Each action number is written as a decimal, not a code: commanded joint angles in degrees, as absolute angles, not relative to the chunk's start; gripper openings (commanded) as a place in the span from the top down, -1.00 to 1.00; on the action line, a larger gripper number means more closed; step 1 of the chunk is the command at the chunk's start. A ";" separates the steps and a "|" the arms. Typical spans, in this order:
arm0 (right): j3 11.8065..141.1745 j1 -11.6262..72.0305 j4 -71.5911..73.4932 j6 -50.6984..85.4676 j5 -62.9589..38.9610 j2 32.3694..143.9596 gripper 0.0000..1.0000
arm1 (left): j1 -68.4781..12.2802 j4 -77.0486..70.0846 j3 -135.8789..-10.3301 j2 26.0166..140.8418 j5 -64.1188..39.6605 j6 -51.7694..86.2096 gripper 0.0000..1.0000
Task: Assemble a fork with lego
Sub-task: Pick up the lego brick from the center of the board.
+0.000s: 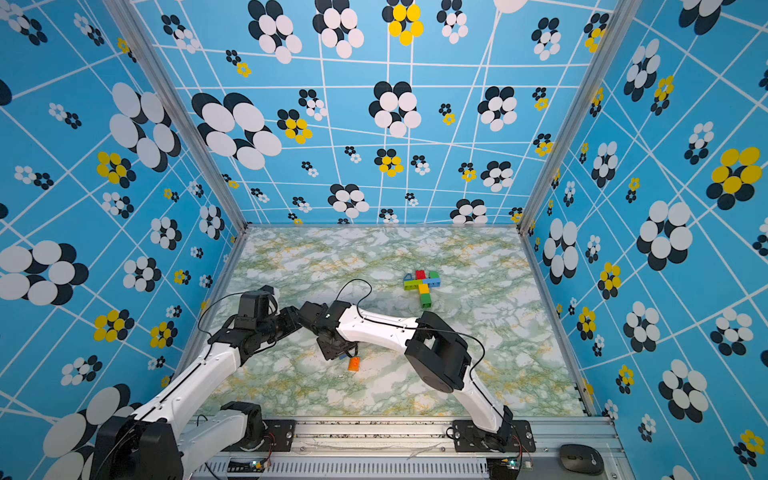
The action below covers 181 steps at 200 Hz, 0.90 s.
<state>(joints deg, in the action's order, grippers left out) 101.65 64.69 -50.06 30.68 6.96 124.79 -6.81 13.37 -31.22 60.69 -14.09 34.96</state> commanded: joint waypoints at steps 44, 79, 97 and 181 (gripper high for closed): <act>102.61 64.42 -52.27 30.61 7.46 127.44 0.14 | -6.33 13.71 -30.50 60.29 -14.02 34.81 -0.06; 102.65 64.42 -52.04 30.68 7.58 127.21 0.26 | -6.32 13.82 -30.47 60.34 -13.97 34.80 -0.06; 102.38 64.42 -51.78 30.89 7.78 126.64 0.28 | -6.33 13.80 -30.57 60.46 -13.98 34.74 -0.06; 102.84 64.42 -51.78 30.85 8.85 123.06 0.03 | -6.33 13.18 -30.73 60.95 -14.92 34.39 -0.06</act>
